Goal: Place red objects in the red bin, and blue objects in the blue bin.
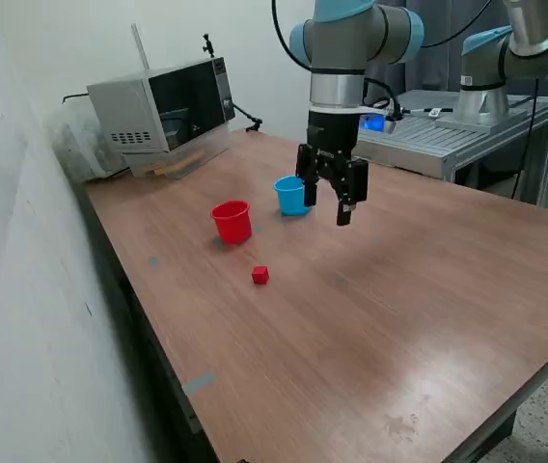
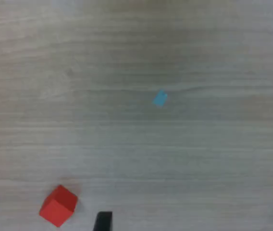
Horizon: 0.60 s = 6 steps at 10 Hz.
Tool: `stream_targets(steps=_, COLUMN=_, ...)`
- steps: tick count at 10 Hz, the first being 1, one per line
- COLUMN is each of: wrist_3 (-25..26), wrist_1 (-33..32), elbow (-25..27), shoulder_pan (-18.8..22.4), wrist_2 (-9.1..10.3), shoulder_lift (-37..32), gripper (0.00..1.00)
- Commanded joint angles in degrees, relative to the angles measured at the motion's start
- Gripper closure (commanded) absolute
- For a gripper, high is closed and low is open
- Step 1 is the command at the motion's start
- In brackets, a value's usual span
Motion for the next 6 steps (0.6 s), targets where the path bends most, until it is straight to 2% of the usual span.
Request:
stream_targets(steps=1, wrist_3=7.45, wrist_1=-0.57, elbow=-6.06, shoulder_pan=-3.51, wrist_2=-1.17, shoulder_lift=6.19, gripper=0.00)
stream_targets(steps=2, wrist_3=10.09, wrist_1=-1.70, elbow=-6.16, shoulder_pan=-5.18, wrist_2=-2.66, shoulder_lift=6.55, gripper=0.00)
stream_targets(steps=5, wrist_3=13.00, wrist_1=-3.47, elbow=-6.25, shoulder_pan=-9.85, wrist_2=-2.76, shoulder_lift=8.57, gripper=0.00)
stream_targets(steps=6, wrist_3=13.01, wrist_1=-3.65, elbow=-5.99, shoulder_pan=-10.12, wrist_2=-2.76, shoulder_lift=9.10, gripper=0.00)
